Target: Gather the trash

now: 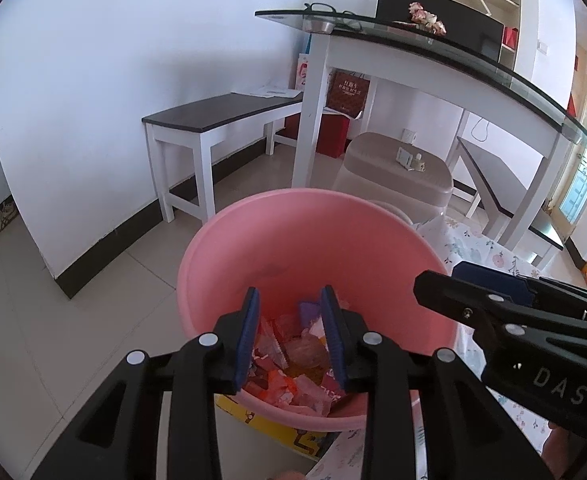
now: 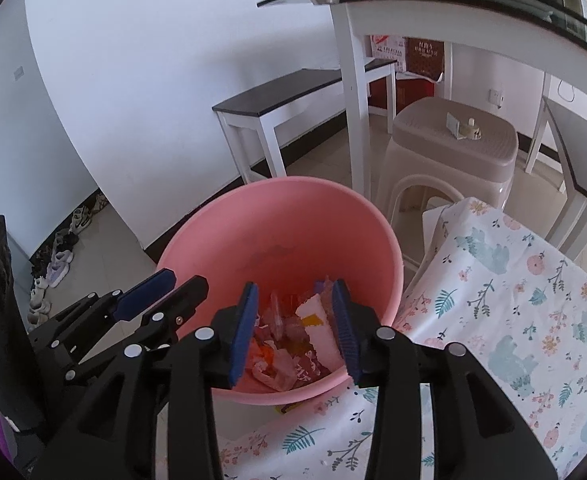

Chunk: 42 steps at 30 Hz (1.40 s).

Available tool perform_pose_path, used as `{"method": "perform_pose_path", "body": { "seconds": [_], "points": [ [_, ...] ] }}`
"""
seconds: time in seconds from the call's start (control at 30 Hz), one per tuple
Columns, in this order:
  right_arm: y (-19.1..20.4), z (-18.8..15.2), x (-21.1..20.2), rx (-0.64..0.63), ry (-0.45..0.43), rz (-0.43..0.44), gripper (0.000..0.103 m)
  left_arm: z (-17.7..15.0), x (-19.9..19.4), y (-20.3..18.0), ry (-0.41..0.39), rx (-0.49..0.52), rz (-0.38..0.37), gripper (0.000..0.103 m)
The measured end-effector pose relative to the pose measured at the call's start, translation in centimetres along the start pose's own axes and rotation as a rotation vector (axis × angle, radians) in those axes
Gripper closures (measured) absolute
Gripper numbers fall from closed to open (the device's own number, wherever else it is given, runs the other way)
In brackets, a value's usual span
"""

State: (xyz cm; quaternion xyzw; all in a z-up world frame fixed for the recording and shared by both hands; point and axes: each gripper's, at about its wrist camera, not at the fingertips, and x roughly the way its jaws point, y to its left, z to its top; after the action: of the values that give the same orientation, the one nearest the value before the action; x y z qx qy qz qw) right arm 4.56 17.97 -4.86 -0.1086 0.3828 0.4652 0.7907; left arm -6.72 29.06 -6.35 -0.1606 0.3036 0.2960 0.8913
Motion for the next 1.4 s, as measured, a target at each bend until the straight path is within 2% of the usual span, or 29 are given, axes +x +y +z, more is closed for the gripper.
{"method": "perform_pose_path", "body": {
  "seconds": [0.17,0.33,0.57,0.77,1.0,1.4],
  "points": [
    [0.2,-0.5,-1.8,-0.019,-0.046,-0.022,0.064,0.0,-1.4,-0.5,-0.034,0.017,-0.002,0.072],
    [0.5,-1.8,-4.2,-0.048,-0.121,-0.08,0.064,0.1,-3.1,-1.4,-0.073,0.049,-0.004,0.073],
    [0.2,-3.6,-7.5,-0.069,-0.191,-0.142,0.064,0.1,-5.1,-2.3,-0.085,0.047,-0.027,0.073],
    [-0.7,-5.5,-8.9,-0.05,-0.188,-0.162,0.064,-0.3,-6.6,-3.3,-0.099,0.068,-0.036,0.08],
    [-1.8,-7.7,-10.3,-0.001,-0.182,-0.164,0.064,-0.6,-8.0,-4.4,-0.114,0.088,-0.04,0.08],
    [-1.8,-8.6,-12.0,0.004,-0.215,-0.161,0.064,-1.0,-9.8,-5.9,-0.134,0.124,-0.04,0.08]
  ]
}}
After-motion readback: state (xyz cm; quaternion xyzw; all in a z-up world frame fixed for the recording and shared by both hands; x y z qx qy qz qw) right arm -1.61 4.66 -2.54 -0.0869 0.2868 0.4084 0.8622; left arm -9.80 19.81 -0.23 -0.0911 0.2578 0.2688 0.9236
